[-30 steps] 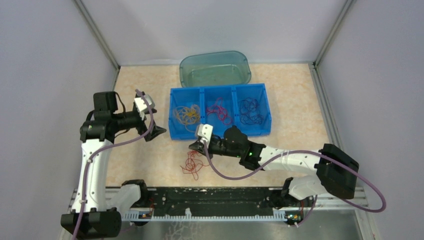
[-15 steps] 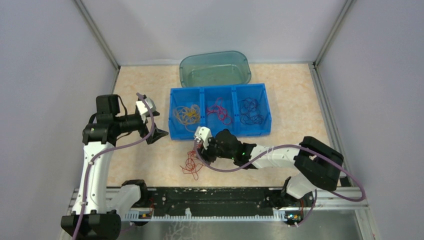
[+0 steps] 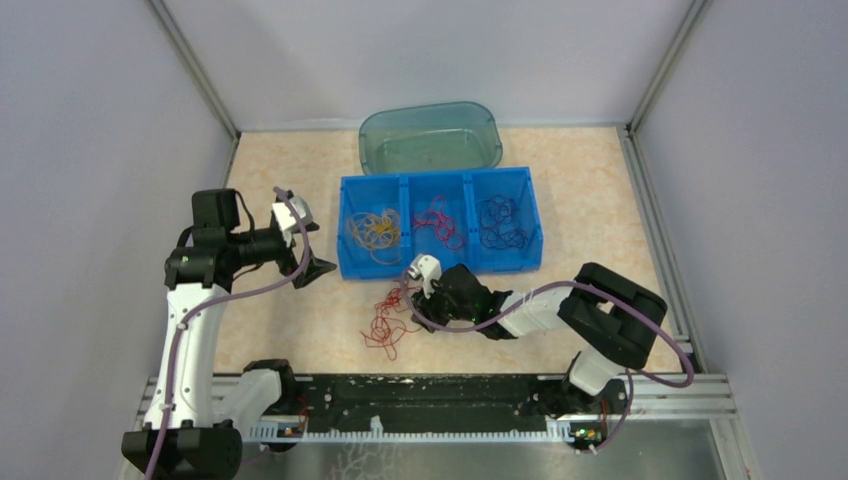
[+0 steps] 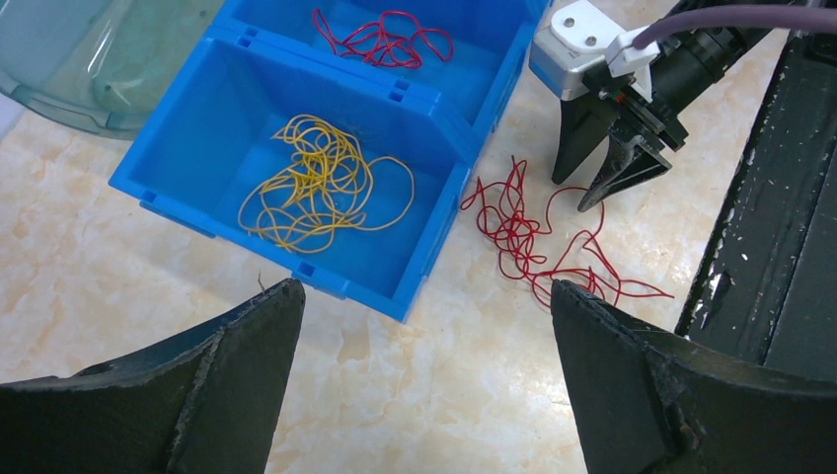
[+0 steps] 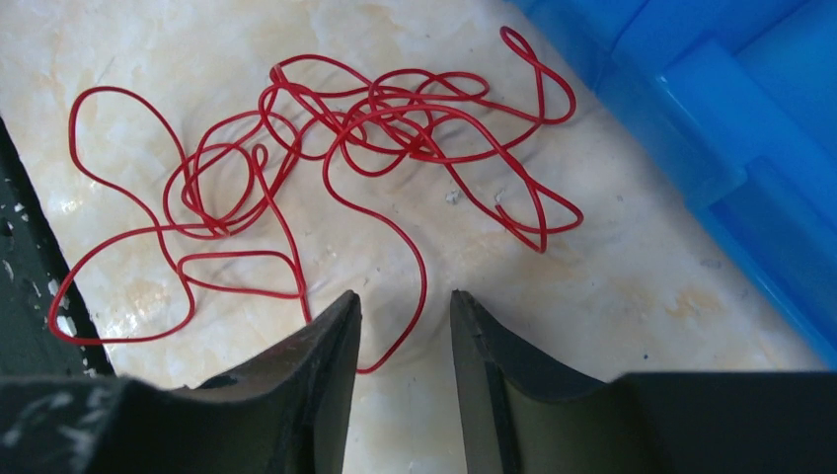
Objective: Untangle the cables
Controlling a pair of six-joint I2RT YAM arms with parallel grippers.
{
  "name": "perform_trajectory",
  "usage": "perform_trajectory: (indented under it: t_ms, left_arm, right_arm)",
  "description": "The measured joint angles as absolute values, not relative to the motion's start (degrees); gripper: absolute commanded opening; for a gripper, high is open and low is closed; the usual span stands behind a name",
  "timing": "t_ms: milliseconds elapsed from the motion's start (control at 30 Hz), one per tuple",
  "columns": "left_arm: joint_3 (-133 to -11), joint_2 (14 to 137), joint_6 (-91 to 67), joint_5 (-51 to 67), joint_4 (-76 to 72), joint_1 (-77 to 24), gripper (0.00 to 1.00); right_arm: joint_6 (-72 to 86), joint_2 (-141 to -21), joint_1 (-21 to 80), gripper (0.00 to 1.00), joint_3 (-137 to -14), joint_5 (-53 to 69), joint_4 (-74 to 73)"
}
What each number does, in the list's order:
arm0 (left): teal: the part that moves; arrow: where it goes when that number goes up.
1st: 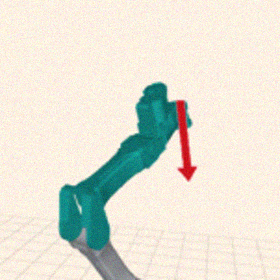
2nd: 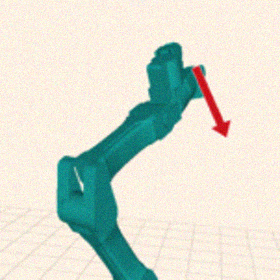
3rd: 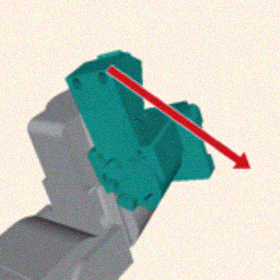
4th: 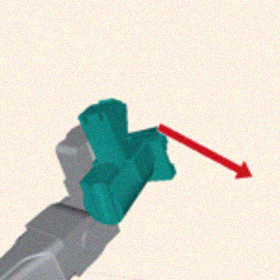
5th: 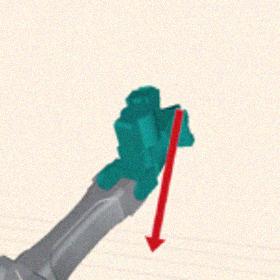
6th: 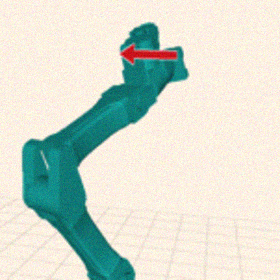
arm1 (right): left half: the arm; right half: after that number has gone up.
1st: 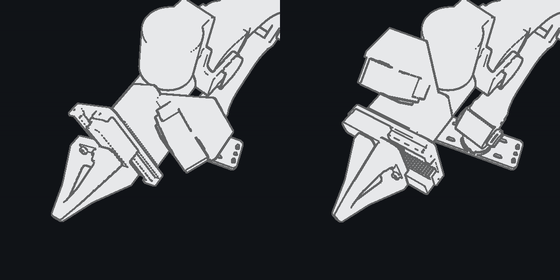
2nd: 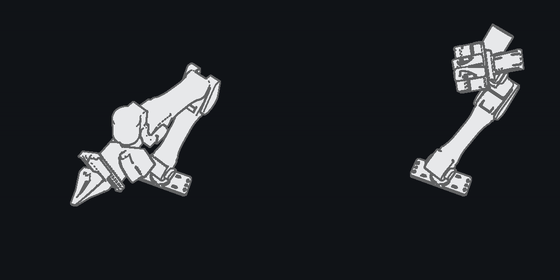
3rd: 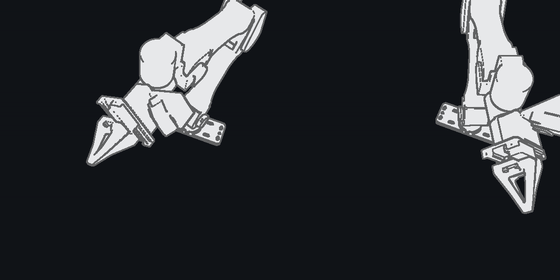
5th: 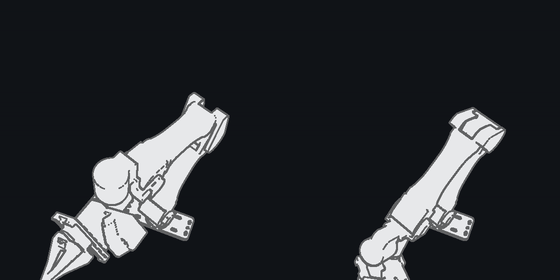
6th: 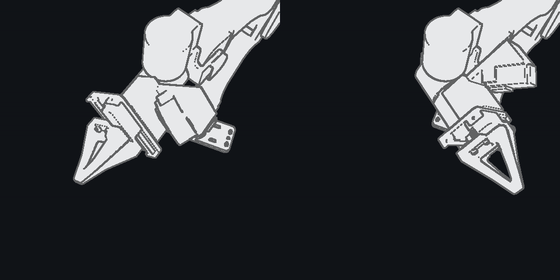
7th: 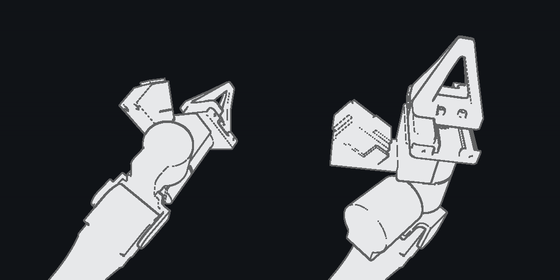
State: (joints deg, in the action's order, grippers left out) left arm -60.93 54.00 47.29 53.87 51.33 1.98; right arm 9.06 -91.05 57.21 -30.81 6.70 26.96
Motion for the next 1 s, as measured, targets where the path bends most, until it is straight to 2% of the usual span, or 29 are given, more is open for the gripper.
perform_trajectory:
  t_ms: [67, 233, 267, 433, 667, 1000]
  left_arm:
    - [-60.95, 54.0, 47.44, 53.87, 51.35, 1.98, 1.0]
    - [-61.58, 54.43, 47.51, 53.91, 51.42, 1.96, 1.0]
    - [-61.71, 54.48, 47.51, 53.91, 51.44, 1.96, 1.0]
    - [-62.08, 54.5, 47.53, 54.59, 51.46, 1.96, 1.0]
    - [-61.78, 54.35, 47.53, 57.98, 51.62, 0.47, 1.0]
    - [-58.11, 51.96, 46.11, 59.31, 51.42, -8.47, 1.0]
  right_arm:
    - [9.74, -91.42, 57.12, 0.3, -30.65, 7.42, 28.16]
    - [11.25, -92.05, 57.08, 0.02, -29.85, 9.45, 31.35]
    - [11.55, -92.05, 57.08, 0.0, -29.56, 9.78, 31.97]
    - [12.34, -90.02, 57.08, 0.0, -28.58, 10.66, 32.88]
    - [12.56, -78.02, 57.06, 0.0, -30.3, 12.23, 32.08]
    - [12.03, -73.65, 56.93, 0.0, -37.67, 15.38, 32.03]
